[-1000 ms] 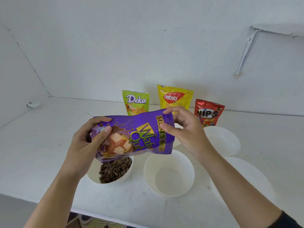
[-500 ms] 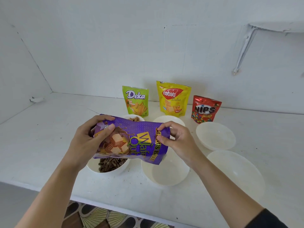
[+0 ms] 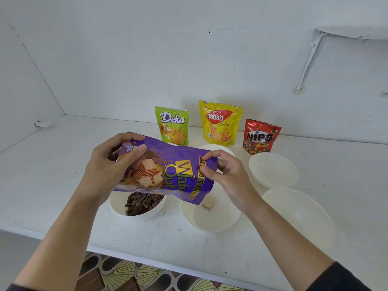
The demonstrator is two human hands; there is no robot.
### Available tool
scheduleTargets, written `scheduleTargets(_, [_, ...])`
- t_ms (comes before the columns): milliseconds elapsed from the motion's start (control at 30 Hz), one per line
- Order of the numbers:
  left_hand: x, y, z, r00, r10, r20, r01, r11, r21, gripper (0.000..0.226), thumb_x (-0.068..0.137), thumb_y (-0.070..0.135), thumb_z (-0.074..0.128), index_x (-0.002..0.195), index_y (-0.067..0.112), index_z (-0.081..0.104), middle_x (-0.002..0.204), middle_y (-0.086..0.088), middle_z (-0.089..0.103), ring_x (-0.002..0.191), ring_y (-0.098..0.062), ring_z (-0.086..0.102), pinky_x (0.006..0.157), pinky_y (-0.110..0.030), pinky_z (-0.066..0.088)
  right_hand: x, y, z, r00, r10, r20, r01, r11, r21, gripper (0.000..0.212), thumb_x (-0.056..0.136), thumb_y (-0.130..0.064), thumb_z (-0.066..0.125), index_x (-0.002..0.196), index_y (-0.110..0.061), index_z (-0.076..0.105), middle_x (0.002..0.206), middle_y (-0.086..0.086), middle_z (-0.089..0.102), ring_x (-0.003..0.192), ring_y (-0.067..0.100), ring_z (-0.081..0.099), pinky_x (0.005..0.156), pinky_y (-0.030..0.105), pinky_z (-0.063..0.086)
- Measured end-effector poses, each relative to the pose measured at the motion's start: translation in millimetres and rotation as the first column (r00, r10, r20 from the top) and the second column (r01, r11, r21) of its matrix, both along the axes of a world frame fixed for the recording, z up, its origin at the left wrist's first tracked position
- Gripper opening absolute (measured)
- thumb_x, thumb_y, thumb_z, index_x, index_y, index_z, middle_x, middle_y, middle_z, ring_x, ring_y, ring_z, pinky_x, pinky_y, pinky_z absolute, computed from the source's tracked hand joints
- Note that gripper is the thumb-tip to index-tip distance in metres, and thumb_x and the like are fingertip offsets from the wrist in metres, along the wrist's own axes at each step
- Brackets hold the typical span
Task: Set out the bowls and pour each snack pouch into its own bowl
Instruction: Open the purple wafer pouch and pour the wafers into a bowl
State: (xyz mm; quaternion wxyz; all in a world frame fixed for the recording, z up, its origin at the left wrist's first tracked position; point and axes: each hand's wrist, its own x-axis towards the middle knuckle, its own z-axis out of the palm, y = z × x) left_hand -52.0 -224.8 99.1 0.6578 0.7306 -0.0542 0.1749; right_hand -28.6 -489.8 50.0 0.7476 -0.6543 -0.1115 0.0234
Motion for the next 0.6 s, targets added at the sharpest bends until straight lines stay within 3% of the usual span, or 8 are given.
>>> scheduleTargets(167, [8,2,24,0.997,0.008,0.075,-0.011,0.999,0.038,0.019,0.083,0.010,0.078,0.090,0.028,0.077,0.081,0.008,0.076,0.077,-0.010,0.075,0.060,-0.021,0.059,1,3,8,0.999,0.023,0.029,-0.024,0.999,0.041,0.021,0.086,0.001,0.073,0.100,-0.012,0.064,0.100,0.017,0.077,0.095,0.036,0.073,0.084,0.051,0.057])
scheduleTargets(333, [12,0,30,0.999,-0.004,0.047,-0.001,0.993,0.119,0.015,0.080,0.020,0.082,0.092,0.029,0.078,0.093,0.003,0.076,0.097,-0.027,0.074,0.072,-0.039,0.065,-1,3,4,0.999,0.037,-0.011,-0.036,0.996,0.078,0.019,0.088,0.004,0.070,0.099,-0.009,0.060,0.095,0.015,0.077,0.088,0.027,0.074,0.070,0.032,0.061])
scheduleTargets(433, [13,-3,25,1.000,-0.018,0.004,0.017,0.986,0.167,0.015,0.082,0.021,0.081,0.096,0.027,0.078,0.099,-0.004,0.076,0.101,-0.032,0.073,0.081,-0.052,0.063,-2,0,-3,0.999,0.017,-0.039,-0.014,0.998,0.062,0.019,0.088,0.003,0.071,0.098,-0.009,0.060,0.095,0.019,0.077,0.088,0.031,0.073,0.071,0.036,0.059])
scheduleTargets(600, [11,-9,15,0.997,-0.048,-0.059,0.060,0.972,0.225,0.017,0.086,0.018,0.080,0.102,0.021,0.077,0.101,0.003,0.075,0.100,-0.030,0.072,0.083,-0.056,0.062,-8,-2,-19,0.993,0.014,-0.118,-0.008,0.999,0.049,0.019,0.087,0.000,0.072,0.097,-0.011,0.059,0.098,0.020,0.077,0.090,0.034,0.074,0.074,0.041,0.058])
